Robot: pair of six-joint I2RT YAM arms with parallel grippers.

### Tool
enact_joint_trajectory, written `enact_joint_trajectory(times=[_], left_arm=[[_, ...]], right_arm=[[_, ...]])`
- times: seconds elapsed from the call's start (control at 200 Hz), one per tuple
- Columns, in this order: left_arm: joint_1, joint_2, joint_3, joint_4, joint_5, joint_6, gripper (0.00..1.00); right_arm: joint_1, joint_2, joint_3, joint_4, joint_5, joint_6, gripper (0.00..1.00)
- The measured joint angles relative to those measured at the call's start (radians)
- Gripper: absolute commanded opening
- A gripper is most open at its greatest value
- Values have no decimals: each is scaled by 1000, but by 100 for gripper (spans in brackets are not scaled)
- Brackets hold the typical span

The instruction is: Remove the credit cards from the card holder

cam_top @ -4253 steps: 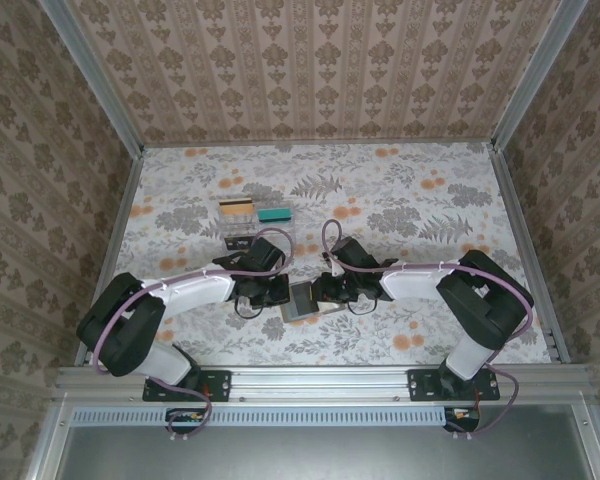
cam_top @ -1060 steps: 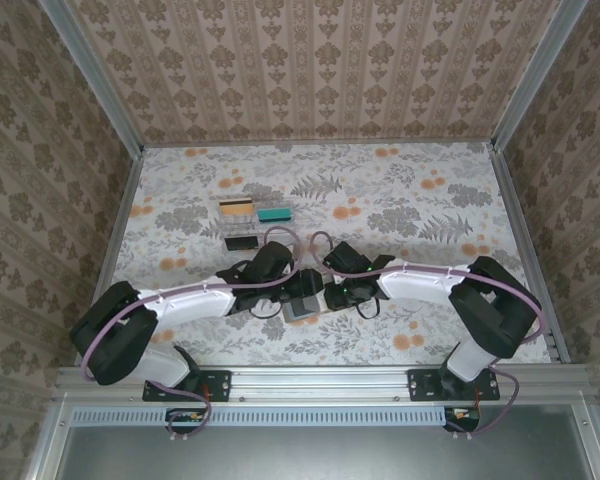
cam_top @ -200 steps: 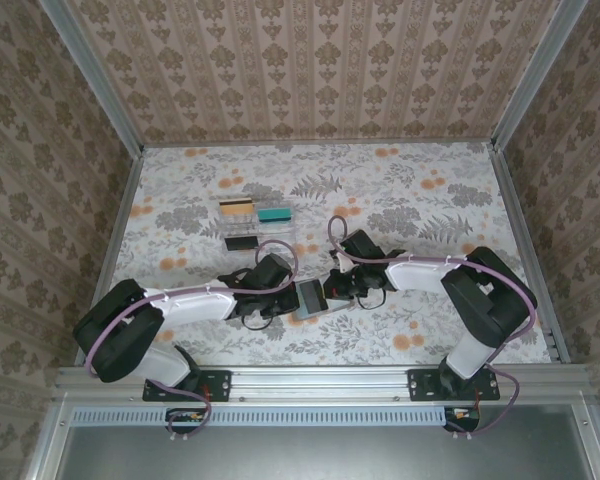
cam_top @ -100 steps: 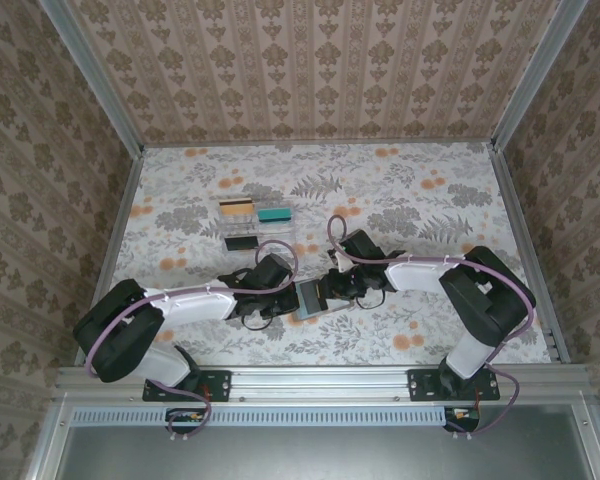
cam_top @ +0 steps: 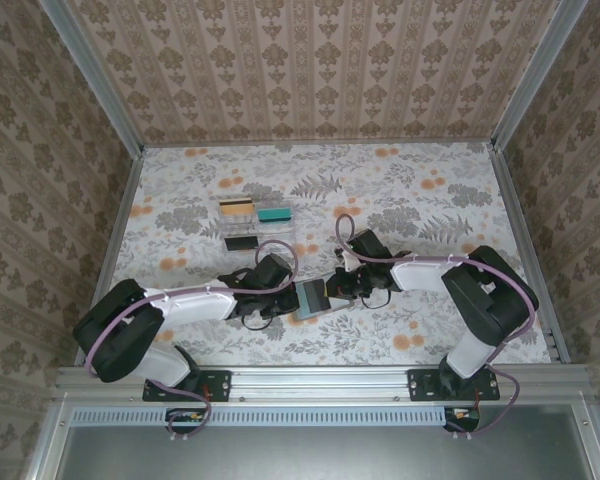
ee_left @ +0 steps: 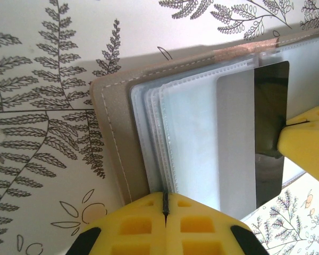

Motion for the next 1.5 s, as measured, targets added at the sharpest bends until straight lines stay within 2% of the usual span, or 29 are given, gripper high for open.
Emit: enact_joint_trajectory(times=[0.08, 0.41, 0.46, 0.6, 0.76, 0.995, 1.31, 1.5], left_arm=[[0, 0, 0, 0, 0, 0, 0], [0, 0, 10, -21, 0, 1, 0], [0, -1, 14, -34, 0, 2, 6], [1, -40, 24, -72, -5, 16, 42], [22, -143, 32, -64, -11, -2, 52], [81, -242, -7, 135, 24, -78, 51], [100, -201, -21, 354, 122, -129, 44], [100, -169, -21, 407, 160, -139, 39]], right_arm=[[-15, -19, -13, -5, 0, -15, 0], [-67, -147, -51, -64, 0, -41, 0], [-68, -172, -51, -74, 2, -41, 0], [-75, -228, -51, -108, 2, -44, 0], [-91, -287, -51, -142, 2, -40, 0], [-140, -389, -51, -101, -55, 24, 0], [-157, -399, -53, 130, -208, 201, 0], [-157, -382, -62, 209, -253, 253, 0]])
